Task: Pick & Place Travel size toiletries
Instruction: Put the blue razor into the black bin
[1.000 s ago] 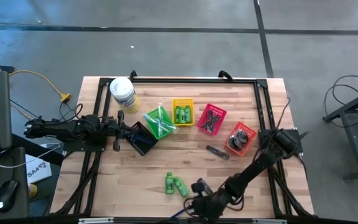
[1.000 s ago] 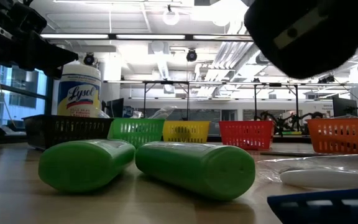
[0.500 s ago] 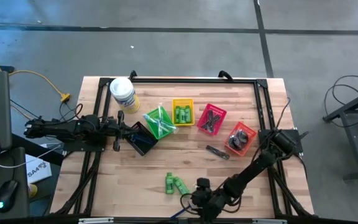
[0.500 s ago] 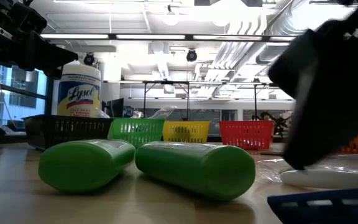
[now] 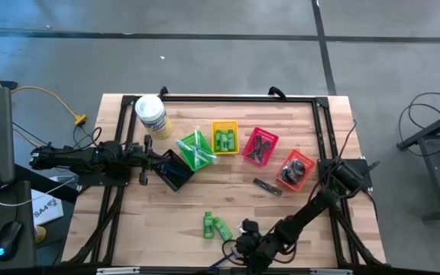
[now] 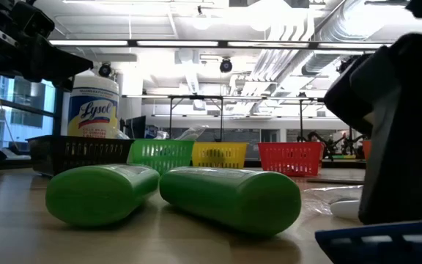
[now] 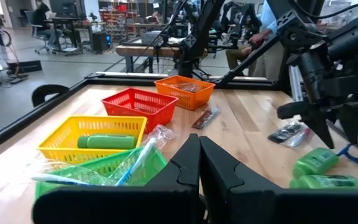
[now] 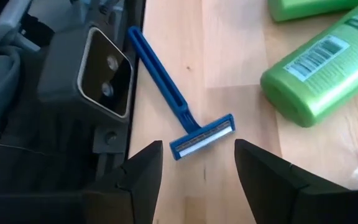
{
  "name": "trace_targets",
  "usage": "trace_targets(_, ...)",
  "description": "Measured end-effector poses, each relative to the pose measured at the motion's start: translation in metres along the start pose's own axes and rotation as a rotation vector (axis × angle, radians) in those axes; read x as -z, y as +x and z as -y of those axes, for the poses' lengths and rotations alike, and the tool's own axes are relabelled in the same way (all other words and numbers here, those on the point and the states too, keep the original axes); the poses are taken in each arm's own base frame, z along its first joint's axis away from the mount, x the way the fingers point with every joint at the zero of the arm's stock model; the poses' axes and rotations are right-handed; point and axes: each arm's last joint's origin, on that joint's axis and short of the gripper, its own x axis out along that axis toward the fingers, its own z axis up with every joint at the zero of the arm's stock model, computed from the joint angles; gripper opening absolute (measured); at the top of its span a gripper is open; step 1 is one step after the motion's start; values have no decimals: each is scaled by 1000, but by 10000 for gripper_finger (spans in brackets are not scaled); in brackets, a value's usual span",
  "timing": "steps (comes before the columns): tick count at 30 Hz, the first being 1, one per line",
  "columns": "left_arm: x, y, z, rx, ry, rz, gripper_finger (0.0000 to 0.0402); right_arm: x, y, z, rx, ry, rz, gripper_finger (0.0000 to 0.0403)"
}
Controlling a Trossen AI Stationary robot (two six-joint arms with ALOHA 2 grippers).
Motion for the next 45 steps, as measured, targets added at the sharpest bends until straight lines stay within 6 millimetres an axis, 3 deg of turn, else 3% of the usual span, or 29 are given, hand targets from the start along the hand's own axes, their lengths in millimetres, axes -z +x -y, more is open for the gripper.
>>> trace_targets(22,0,0,-1,-42,6,2,0,-5,8,15,45,-94,-22,191)
trace_targets(45,0,0,-2,-78,4,4,0,-10,9,14,37,-50,34,191)
